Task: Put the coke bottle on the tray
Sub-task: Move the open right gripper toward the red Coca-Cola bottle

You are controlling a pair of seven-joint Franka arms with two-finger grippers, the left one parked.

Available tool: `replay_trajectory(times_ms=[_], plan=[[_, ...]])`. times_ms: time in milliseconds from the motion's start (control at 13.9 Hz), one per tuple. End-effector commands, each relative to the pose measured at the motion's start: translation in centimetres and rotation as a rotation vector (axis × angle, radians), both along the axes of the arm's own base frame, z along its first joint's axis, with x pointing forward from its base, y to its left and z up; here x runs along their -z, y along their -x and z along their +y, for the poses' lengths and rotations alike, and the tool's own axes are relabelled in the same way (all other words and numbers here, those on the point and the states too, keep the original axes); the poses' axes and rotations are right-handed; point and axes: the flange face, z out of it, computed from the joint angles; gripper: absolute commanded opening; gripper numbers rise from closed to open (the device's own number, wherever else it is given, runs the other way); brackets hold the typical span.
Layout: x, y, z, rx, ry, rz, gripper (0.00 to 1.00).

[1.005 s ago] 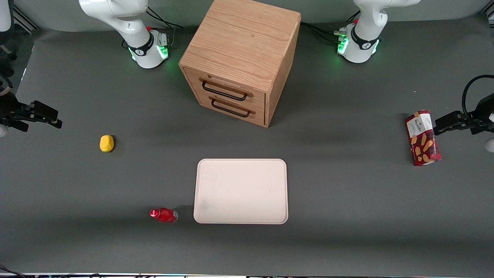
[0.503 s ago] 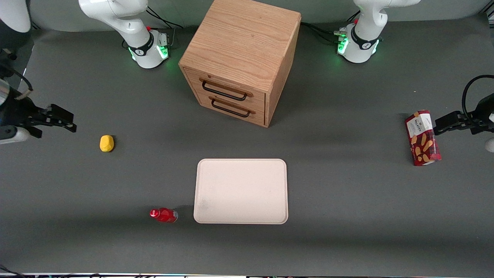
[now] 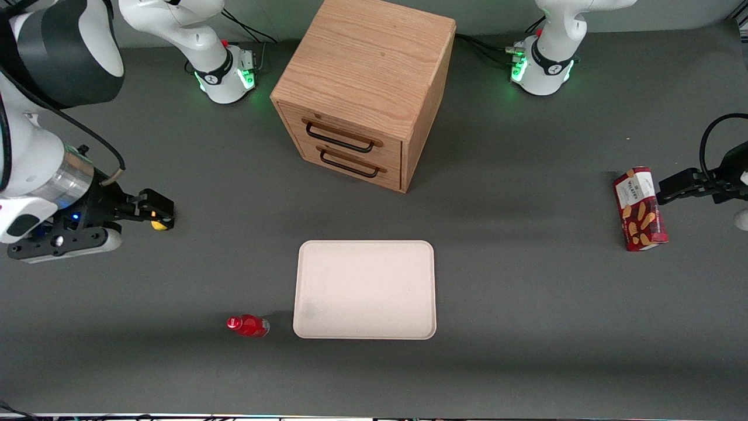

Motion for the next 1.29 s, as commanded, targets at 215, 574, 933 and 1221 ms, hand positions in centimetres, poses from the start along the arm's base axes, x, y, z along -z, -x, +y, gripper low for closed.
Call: replay_trajectory(times_ms=[215,574,933,1221], plan=[[3.7,-4.4,0.8,0.021,0.012,0.012,1.00],[6.1,-6.3,1.5,0.017,0.015,0.007,1.00],[6.1,-6.6,3.1,0.059,-0.081,-0.007,1.00],[6.0,-7.1,3.7,0.057,-0.097,-0.048,1.00]])
